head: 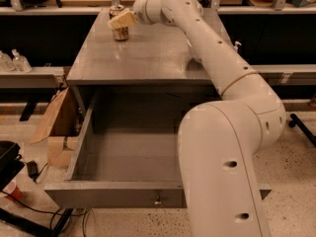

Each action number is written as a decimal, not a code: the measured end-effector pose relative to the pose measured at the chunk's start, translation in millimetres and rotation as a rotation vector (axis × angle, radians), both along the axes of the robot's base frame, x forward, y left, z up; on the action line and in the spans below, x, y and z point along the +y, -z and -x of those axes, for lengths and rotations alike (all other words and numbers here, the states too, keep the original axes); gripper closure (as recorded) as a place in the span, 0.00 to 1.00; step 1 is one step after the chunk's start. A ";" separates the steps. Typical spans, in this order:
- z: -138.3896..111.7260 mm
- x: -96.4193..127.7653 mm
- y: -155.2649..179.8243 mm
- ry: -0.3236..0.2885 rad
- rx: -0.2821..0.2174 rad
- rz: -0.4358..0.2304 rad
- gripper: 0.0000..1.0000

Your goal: Place orange can into top drawer

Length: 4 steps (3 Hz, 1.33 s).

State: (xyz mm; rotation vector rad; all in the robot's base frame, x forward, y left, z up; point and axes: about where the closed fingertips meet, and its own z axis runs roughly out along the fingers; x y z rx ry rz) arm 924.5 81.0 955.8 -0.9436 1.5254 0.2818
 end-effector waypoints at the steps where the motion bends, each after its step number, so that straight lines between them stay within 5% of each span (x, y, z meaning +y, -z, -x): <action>1: -23.3 15.6 34.2 0.050 0.085 -0.051 0.00; 3: -43.2 37.4 49.9 0.051 0.137 -0.195 0.00; 4: -47.3 51.7 41.7 0.029 0.128 -0.254 0.14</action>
Offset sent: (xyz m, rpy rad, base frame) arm 0.0594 0.0370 -0.0586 0.1902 0.1733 -0.0728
